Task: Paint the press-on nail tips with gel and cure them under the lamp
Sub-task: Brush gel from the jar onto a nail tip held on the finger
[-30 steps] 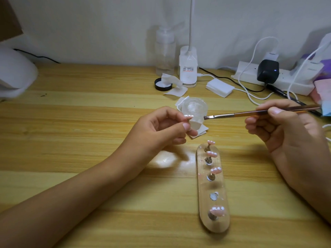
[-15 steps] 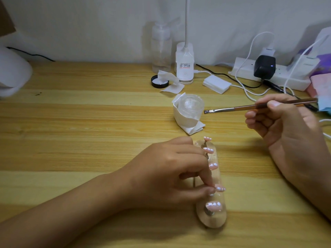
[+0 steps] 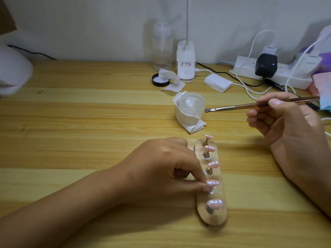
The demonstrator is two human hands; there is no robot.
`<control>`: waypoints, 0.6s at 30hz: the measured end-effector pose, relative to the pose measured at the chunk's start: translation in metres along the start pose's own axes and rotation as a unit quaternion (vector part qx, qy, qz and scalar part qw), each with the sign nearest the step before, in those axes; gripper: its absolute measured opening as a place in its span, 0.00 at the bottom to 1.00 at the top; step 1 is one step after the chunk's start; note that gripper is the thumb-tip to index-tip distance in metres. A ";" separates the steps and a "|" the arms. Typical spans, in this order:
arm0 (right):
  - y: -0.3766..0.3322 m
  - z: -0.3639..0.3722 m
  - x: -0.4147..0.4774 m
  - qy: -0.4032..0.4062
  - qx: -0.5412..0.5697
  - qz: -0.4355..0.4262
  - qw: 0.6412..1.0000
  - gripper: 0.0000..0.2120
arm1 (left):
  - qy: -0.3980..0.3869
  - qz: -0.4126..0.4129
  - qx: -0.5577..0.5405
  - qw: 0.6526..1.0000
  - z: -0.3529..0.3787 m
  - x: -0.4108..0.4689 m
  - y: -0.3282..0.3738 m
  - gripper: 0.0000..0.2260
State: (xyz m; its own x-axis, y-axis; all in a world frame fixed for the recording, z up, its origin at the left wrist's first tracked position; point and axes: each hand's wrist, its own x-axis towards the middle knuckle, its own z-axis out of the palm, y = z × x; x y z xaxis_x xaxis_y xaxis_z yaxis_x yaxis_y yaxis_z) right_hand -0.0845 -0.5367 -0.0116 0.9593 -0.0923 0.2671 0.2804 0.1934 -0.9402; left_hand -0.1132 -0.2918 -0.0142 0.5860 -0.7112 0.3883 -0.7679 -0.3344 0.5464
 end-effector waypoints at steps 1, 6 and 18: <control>0.000 -0.001 0.000 0.000 -0.001 -0.001 1.000 0.12 | -0.007 -0.002 0.000 1.000 -0.001 0.000 -0.001 0.05; 0.000 -0.004 0.002 -0.005 -0.018 -0.009 1.000 0.14 | -0.055 0.032 -0.012 0.998 -0.005 -0.003 0.001 0.04; -0.002 -0.005 0.001 -0.003 -0.022 -0.037 0.999 0.12 | -0.048 0.148 0.132 0.979 0.001 -0.008 0.017 0.08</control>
State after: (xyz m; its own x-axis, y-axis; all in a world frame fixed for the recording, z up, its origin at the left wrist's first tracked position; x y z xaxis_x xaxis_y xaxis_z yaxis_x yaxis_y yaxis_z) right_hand -0.0846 -0.5419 -0.0109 0.9359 -0.0990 0.3381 0.3497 0.1437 -0.9258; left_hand -0.1309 -0.2922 -0.0090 0.3110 -0.8516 0.4221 -0.9478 -0.2448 0.2044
